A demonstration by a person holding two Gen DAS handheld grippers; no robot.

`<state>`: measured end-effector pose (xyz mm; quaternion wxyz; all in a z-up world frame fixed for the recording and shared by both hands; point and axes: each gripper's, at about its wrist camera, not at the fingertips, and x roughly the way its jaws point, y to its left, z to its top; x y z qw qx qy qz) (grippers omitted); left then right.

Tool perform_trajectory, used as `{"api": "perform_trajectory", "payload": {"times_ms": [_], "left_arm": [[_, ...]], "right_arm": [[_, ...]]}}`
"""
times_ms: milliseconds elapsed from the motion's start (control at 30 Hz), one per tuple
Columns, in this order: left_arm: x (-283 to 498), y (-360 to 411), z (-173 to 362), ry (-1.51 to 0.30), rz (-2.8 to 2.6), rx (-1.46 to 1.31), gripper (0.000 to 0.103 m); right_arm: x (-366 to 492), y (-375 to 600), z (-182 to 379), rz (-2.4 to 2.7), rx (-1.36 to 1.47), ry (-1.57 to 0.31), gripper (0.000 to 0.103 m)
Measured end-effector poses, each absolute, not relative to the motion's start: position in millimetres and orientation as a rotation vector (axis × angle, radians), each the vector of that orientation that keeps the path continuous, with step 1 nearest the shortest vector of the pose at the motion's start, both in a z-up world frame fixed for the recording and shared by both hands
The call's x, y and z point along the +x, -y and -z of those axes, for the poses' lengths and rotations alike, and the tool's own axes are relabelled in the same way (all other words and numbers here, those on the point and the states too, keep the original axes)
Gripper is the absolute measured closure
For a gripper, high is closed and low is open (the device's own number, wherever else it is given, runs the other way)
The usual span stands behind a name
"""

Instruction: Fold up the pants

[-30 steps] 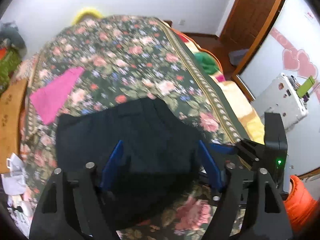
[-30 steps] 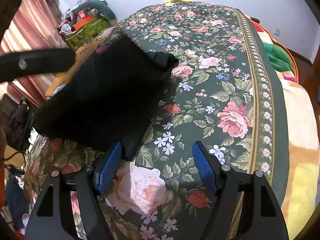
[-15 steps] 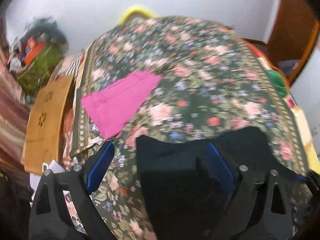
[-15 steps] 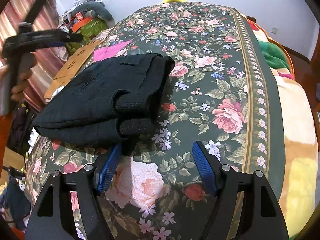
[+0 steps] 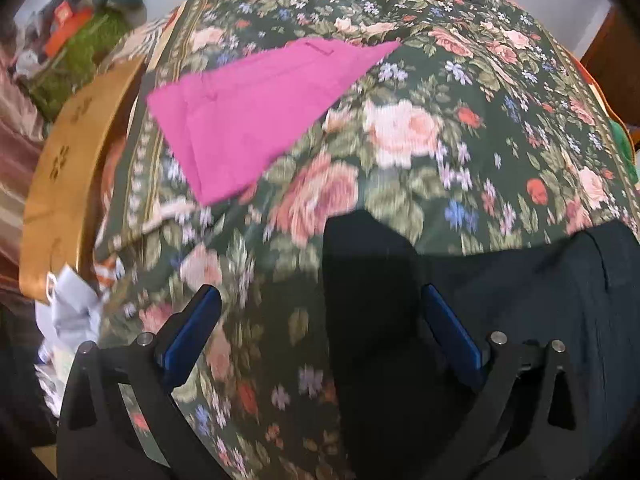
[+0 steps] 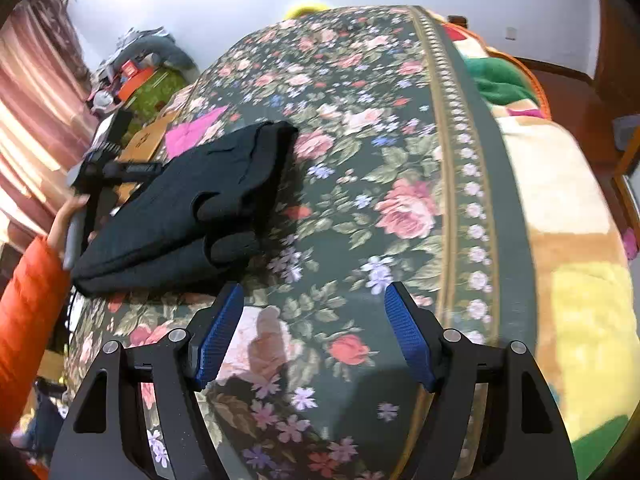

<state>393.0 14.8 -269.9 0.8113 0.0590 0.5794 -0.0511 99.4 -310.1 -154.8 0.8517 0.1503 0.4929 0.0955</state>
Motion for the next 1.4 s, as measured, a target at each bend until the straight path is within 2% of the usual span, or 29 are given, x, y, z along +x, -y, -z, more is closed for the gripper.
{"api": "perform_trajectory", "payload": {"times_ms": [400,667,733,833,900,933,967,1000,1033,1067,1100,1233,1400], "left_arm": [[265.1,-22.5,237.9,-1.173,0.175,0.214,0.001],[202.2,-14.2,214.9,-1.137,0.318,0.024,0.001],[191.2,-5.5,208.8,-1.093,0.300,0.043,0.005],[182.8,0.2,199.7,-1.053,0.292,0.055,0.022],[181.0,2.0,194.1,-1.022,0.280,0.064,0.042],[180.7,2.8,193.2,-1.010,0.259,0.084,0.049],[181.1,3.5,193.3,-1.003,0.229,0.106,0.060],[181.6,1.8,194.1,-1.002,0.223,0.105,0.067],[181.2,-0.8,195.6,-0.994,0.195,0.107,0.072],[180.9,-2.6,198.7,-0.991,0.145,0.132,0.085],[181.3,-4.0,204.7,-1.000,0.083,0.167,0.094],[177.6,-26.3,232.3,-1.071,0.074,0.109,0.095],[180.3,-44.1,210.9,-1.057,0.108,0.031,0.094]], "right_arm": [[82.7,293.1,122.2,-0.245,0.265,-0.949,0.033],[76.4,277.5,122.0,-0.277,0.271,-0.927,0.030],[76.9,275.5,126.2,-0.287,0.277,-0.933,0.030],[82.2,271.9,136.1,-0.296,0.277,-0.971,0.036],[83.9,268.4,140.3,-0.308,0.268,-0.982,0.055],[84.3,267.2,142.2,-0.318,0.271,-0.981,0.057],[84.0,265.9,144.2,-0.334,0.275,-0.979,0.064],[84.0,263.9,145.8,-0.343,0.267,-0.982,0.071],[83.5,262.6,147.5,-0.344,0.254,-0.984,0.074],[82.5,260.9,148.7,-0.337,0.236,-0.983,0.076],[80.9,258.7,151.0,-0.333,0.207,-0.981,0.078],[78.2,261.2,159.0,-0.345,0.201,-1.000,0.080],[82.0,263.1,149.0,-0.356,0.175,-1.023,0.079]]}}
